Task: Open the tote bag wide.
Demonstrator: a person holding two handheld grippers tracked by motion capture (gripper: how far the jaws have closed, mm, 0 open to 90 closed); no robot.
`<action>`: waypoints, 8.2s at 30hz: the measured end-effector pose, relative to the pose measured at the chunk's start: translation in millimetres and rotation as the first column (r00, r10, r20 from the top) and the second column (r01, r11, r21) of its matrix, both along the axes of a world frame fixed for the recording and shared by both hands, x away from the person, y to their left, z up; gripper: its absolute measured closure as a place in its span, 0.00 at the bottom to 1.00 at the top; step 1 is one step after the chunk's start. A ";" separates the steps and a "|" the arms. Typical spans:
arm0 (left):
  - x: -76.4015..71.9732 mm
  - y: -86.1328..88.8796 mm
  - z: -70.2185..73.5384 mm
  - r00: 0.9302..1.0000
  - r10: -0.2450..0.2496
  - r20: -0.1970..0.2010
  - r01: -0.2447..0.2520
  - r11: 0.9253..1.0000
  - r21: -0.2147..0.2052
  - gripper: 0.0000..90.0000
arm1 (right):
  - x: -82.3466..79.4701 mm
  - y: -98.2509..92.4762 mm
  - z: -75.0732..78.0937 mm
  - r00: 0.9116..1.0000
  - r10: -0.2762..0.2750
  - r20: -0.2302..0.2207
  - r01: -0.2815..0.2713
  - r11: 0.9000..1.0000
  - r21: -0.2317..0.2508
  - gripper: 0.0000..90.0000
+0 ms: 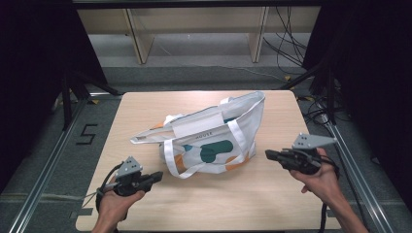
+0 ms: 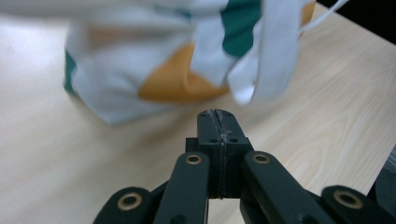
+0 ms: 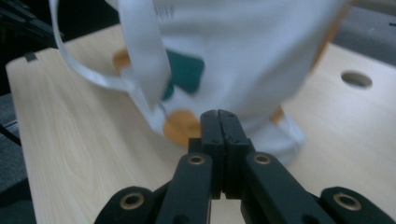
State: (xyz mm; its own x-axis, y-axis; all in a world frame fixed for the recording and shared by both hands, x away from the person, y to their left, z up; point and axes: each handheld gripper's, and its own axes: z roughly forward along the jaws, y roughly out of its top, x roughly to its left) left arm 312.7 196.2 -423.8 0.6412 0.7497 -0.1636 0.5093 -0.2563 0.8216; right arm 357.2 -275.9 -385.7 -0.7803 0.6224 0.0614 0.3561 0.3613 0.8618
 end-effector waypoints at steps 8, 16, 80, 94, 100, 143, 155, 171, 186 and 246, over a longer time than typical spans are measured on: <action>22.2 0.1 41.3 0.999 -0.034 -0.005 0.034 0.999 -0.010 0.99 | 30.2 33.9 65.4 0.998 0.049 0.036 -0.049 0.999 -0.004 1.00; 42.6 -4.9 90.3 0.997 -0.065 0.033 0.063 0.997 0.040 0.99 | 58.2 63.6 117.7 0.994 0.087 0.069 -0.082 0.995 -0.062 1.00; 226.0 -162.0 0.1 0.998 0.056 -0.036 -0.035 0.902 0.430 1.00 | 86.1 108.0 -47.8 0.941 0.102 -0.323 -0.236 0.881 -0.409 1.00; 191.4 -110.3 27.3 0.997 0.021 -0.071 -0.009 0.988 0.157 0.99 | 115.8 127.2 -9.2 0.982 0.120 -0.145 -0.160 0.940 -0.301 1.00; 161.9 -98.6 -3.3 0.973 -0.112 -0.203 0.163 0.953 0.255 0.98 | 174.5 170.4 -30.9 0.997 0.021 -0.079 -0.059 0.852 -0.519 1.00; 175.6 -101.3 10.3 0.996 -0.062 -0.069 0.086 0.900 0.428 0.95 | 124.7 99.4 -7.4 0.996 0.021 -0.091 -0.050 0.943 -0.328 1.00; 161.7 -30.3 -15.8 0.994 -0.016 -0.108 0.043 0.967 0.251 0.99 | 190.7 49.8 -93.2 0.925 -0.234 -0.300 0.117 0.925 -0.361 1.00; 155.1 -97.8 -7.5 0.982 -0.137 -0.130 0.154 0.980 0.128 0.99 | 108.0 103.2 -30.2 0.973 0.088 -0.213 -0.158 0.927 -0.340 1.00; 117.9 -84.2 -25.5 0.948 -0.236 -0.214 0.290 0.916 0.277 0.99 | 121.6 128.8 -24.3 0.986 0.081 -0.146 -0.125 0.937 -0.327 1.00; 133.8 -74.0 -19.0 0.987 -0.089 -0.132 0.138 0.895 0.425 0.99 | 100.8 89.6 -40.5 0.982 0.012 -0.188 -0.108 0.853 -0.511 1.00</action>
State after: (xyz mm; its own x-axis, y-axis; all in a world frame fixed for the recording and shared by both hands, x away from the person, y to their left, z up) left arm 446.5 122.2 -442.8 0.7230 0.6852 0.0878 0.5334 -0.6345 0.5594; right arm 458.0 -186.3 -426.2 -0.8241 0.5537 -0.1198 0.4438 0.7624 0.4710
